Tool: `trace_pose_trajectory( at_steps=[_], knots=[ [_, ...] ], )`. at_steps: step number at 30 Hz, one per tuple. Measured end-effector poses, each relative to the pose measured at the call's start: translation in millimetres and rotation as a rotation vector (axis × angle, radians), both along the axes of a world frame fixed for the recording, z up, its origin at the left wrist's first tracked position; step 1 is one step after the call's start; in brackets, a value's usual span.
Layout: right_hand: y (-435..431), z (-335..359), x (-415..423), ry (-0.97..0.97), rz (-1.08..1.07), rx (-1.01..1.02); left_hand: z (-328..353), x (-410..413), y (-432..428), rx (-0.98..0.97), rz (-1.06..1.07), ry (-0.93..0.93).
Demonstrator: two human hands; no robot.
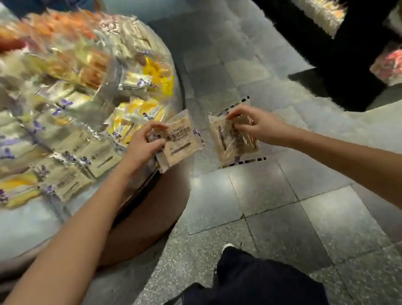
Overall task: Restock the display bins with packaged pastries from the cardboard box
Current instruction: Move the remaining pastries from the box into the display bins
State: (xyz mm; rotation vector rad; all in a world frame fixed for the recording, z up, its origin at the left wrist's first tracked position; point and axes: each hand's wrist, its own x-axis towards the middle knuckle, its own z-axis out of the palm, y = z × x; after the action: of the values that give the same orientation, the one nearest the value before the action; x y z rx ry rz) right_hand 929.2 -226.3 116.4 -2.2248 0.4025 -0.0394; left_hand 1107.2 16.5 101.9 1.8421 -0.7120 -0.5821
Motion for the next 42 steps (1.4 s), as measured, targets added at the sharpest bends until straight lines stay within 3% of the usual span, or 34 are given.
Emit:
trace_pose_trajectory(
  at_steps=[13, 19, 34, 42],
  knots=[
    [75, -44, 195, -0.03, 0.524, 0.013, -46, 51, 147, 0.08, 0.563, 0.044],
    [115, -54, 267, -0.031, 0.689, 0.043, -61, 82, 199, 0.017, 0.776, 0.127],
    [207, -83, 376, 0.091, 1.053, -0.255, -117, 152, 269, 0.134, 0.643, 0.314],
    [221, -107, 382, 0.223, 1.175, -0.364, -143, 156, 280, 0.261, 0.541, 0.237]
  ],
)
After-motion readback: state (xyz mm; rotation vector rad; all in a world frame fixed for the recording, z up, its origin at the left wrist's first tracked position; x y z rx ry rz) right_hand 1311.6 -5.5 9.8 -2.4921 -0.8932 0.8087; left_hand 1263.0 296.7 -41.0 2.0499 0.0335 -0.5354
